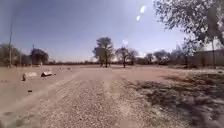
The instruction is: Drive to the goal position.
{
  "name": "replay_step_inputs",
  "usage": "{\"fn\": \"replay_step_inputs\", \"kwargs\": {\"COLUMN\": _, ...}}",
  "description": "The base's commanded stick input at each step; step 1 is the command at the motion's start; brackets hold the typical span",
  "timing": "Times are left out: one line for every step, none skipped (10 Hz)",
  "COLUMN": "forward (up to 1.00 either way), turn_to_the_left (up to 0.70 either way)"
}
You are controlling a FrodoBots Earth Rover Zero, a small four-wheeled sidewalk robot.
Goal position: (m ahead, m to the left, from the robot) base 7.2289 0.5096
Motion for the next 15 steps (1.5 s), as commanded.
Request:
{"fn": "replay_step_inputs", "kwargs": {"forward": 0.85, "turn_to_the_left": 0.0}}
{"fn": "replay_step_inputs", "kwargs": {"forward": 0.85, "turn_to_the_left": 0.0}}
{"fn": "replay_step_inputs", "kwargs": {"forward": 0.85, "turn_to_the_left": 0.0}}
{"fn": "replay_step_inputs", "kwargs": {"forward": 0.85, "turn_to_the_left": 0.0}}
{"fn": "replay_step_inputs", "kwargs": {"forward": 0.85, "turn_to_the_left": 0.0}}
{"fn": "replay_step_inputs", "kwargs": {"forward": 0.85, "turn_to_the_left": 0.0}}
{"fn": "replay_step_inputs", "kwargs": {"forward": 0.85, "turn_to_the_left": 0.0}}
{"fn": "replay_step_inputs", "kwargs": {"forward": 0.85, "turn_to_the_left": 0.0}}
{"fn": "replay_step_inputs", "kwargs": {"forward": 0.85, "turn_to_the_left": 0.0}}
{"fn": "replay_step_inputs", "kwargs": {"forward": 0.85, "turn_to_the_left": 0.0}}
{"fn": "replay_step_inputs", "kwargs": {"forward": 0.85, "turn_to_the_left": 0.0}}
{"fn": "replay_step_inputs", "kwargs": {"forward": 0.85, "turn_to_the_left": 0.0}}
{"fn": "replay_step_inputs", "kwargs": {"forward": 0.85, "turn_to_the_left": 0.0}}
{"fn": "replay_step_inputs", "kwargs": {"forward": 0.85, "turn_to_the_left": 0.0}}
{"fn": "replay_step_inputs", "kwargs": {"forward": 0.85, "turn_to_the_left": 0.0}}
